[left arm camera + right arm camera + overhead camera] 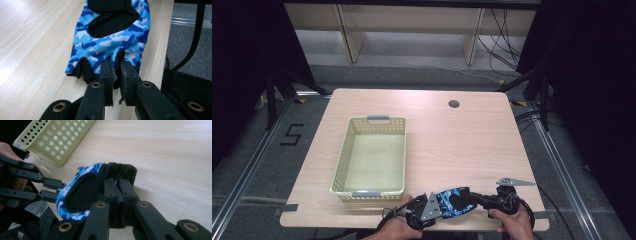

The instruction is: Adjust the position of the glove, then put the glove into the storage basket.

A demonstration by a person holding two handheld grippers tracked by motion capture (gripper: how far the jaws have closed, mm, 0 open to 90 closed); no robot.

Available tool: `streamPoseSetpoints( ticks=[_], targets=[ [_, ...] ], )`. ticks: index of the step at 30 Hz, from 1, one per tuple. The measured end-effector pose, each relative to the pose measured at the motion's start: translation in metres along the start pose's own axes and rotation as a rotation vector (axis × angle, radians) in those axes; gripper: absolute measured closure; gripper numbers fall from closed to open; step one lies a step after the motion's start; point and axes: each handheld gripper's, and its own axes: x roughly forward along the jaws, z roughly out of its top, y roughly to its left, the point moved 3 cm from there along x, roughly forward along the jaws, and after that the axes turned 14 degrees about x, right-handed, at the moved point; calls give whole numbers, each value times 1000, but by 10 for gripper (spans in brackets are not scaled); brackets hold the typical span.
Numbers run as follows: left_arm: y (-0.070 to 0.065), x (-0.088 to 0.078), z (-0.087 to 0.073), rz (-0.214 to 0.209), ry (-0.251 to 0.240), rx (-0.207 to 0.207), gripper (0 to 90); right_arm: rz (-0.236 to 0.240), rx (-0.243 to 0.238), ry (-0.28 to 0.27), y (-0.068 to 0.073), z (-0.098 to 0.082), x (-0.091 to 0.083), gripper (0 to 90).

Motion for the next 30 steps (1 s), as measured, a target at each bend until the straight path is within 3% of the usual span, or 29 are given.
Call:
streamPoseSetpoints(
  ticks=[1, 2, 3, 6, 7, 8, 11, 12, 14, 15, 16, 17, 18, 19, 21, 22, 23, 24, 29, 30],
  targets=[
    [-2, -2, -2, -1, -8, -10, 813, -5, -44, -15, -1, 1, 1, 864],
    [-3, -4, -3, -1, 0, -5, 812, 6, -6, -5, 5, 0, 0, 863],
    [-3, -6, -4, -2, 2, -2, 813, 7, -46, -9, 5, 1, 1, 864],
    [-2, -10, -5, -1, -5, -2, 812, 7, -35, -1, 13, 1, 1, 864],
    [0, -16, -4, 7, -17, -18, 812, 4, -72, -15, 16, 5, 2, 863],
    [1, -20, -4, 6, -23, -30, 812, 16, -38, -9, 22, 4, 1, 863],
    [5, -32, -2, 12, -30, -30, 812, 34, -60, -16, 31, 7, 1, 863],
    [7, -36, -1, 19, -33, -24, 812, 34, -92, -25, 32, 9, 1, 863],
    [9, -44, 2, 18, -34, -31, 811, 40, -65, -18, 40, 9, 0, 863],
    [9, -48, 3, 25, -49, -37, 811, 41, -106, -31, 41, 11, -1, 863],
    [11, -53, 5, 24, -35, -37, 811, 46, -106, -37, 43, 12, -2, 863],
    [11, -57, 6, 29, -45, -41, 811, 60, -74, -36, 50, 12, -3, 863],
    [13, -62, 7, 34, -40, -21, 811, 58, -77, -34, 54, 12, -5, 864],
    [13, -66, 8, 40, -41, -18, 811, 59, -127, -52, 56, 15, -5, 863],
    [15, -75, 9, 45, -43, -20, 812, 69, -118, -45, 67, 16, -7, 863],
    [15, -78, 9, 52, -61, -34, 812, 72, -156, -50, 70, 19, -7, 863],
    [17, -83, 9, 35, -53, -18, 812, 82, -151, -53, 75, 20, -7, 863],
    [19, -88, 8, 61, -51, -13, 812, 80, -168, -49, 79, 23, -7, 864],
    [28, -110, 5, 79, -32, 2, 812, 97, -195, -29, 105, 33, -3, 864],
    [31, -113, 4, 108, -39, 0, 812, 95, -209, -27, 109, 36, 0, 863]
  ],
)
